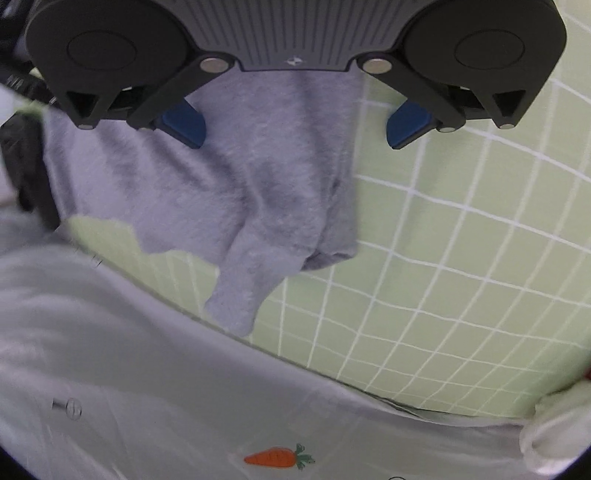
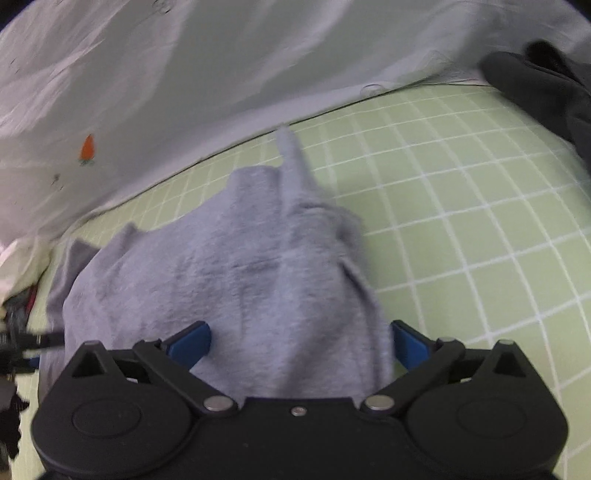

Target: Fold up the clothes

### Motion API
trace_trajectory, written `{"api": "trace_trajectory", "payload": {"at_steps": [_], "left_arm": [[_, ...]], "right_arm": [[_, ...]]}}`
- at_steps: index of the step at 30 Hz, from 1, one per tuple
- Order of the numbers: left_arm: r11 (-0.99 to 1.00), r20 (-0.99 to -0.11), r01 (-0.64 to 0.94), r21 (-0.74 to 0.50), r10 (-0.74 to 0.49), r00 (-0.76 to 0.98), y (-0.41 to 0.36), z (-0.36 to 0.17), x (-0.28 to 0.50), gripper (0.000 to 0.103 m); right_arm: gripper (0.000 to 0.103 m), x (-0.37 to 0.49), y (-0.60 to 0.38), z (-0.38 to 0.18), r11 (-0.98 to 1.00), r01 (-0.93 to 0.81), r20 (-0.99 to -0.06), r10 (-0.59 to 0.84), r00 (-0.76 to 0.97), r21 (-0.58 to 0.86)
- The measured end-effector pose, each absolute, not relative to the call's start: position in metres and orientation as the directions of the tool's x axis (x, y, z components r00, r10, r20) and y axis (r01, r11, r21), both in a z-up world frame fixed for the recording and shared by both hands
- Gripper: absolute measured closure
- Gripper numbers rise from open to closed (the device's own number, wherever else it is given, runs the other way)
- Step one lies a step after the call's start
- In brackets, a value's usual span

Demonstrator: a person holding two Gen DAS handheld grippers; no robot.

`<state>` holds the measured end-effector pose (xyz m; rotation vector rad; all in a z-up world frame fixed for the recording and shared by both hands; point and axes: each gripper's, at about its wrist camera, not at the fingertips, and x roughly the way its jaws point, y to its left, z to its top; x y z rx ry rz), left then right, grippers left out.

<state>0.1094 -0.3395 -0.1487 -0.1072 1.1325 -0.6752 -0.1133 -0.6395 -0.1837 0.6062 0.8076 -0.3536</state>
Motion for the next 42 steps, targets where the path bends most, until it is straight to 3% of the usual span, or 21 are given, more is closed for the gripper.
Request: {"api": "trace_trajectory", "payload": {"at_steps": [7, 9, 10, 11, 13, 15, 19, 26, 31, 35, 42], "left_arm": [[0.728, -0.793, 0.544, -0.418, -0.585, 0.173, -0.368, -0.149, 0.082, 0.004], [0.719, -0.789, 0.545, -0.431, -0.593, 0.159, -0.37, -0.146, 0.072, 0.02], [0.712, -0.776, 0.52, -0.473, -0.615, 0.137, -0.367, -0.145, 0.067, 0.038], [0.698, -0.757, 0.492, -0.52, -0.644, 0.113, -0.361, -0.145, 0.064, 0.049], [0.665, -0.713, 0.436, -0.606, -0.698, 0.074, -0.347, -0.145, 0.053, 0.054], [0.668, -0.714, 0.433, -0.605, -0.696, 0.077, -0.332, -0.143, 0.037, 0.055], [0.653, -0.709, 0.427, -0.626, -0.704, 0.038, -0.304, -0.14, 0.013, 0.058], [0.501, -0.682, 0.603, -0.62, -0.724, -0.1, -0.316, -0.121, -0.033, 0.058], [0.362, -0.693, 0.729, -0.581, -0.69, -0.21, -0.354, -0.117, -0.091, 0.058], [0.324, -0.711, 0.79, -0.521, -0.677, -0.192, -0.399, -0.116, -0.146, 0.058], [0.395, -0.692, 0.757, -0.521, -0.714, -0.104, -0.502, -0.112, -0.233, 0.06]], "right_arm": [[0.0, -0.1, -0.626, -0.183, 0.728, 0.487, -0.725, 0.02, 0.689, 0.482], [0.0, -0.105, -0.611, -0.186, 0.684, 0.471, -0.702, 0.084, 0.707, 0.557], [0.001, -0.107, -0.603, -0.187, 0.66, 0.462, -0.688, 0.116, 0.717, 0.592], [0.003, -0.109, -0.595, -0.189, 0.634, 0.453, -0.673, 0.147, 0.725, 0.627], [0.028, -0.114, -0.58, -0.191, 0.577, 0.434, -0.637, 0.206, 0.742, 0.692], [0.032, -0.12, -0.564, -0.193, 0.524, 0.417, -0.603, 0.254, 0.756, 0.743], [0.042, -0.153, -0.539, -0.176, 0.599, 0.439, -0.652, 0.194, 0.733, 0.67], [0.043, -0.227, -0.512, -0.145, 0.578, 0.562, -0.689, 0.002, 0.725, 0.592], [0.043, -0.309, -0.516, -0.145, 0.476, 0.664, -0.703, -0.125, 0.7, 0.577], [0.043, -0.363, -0.546, -0.158, 0.431, 0.682, -0.69, -0.17, 0.704, 0.59], [0.044, -0.43, -0.674, -0.154, 0.592, 0.59, -0.647, -0.145, 0.749, 0.549]]}}
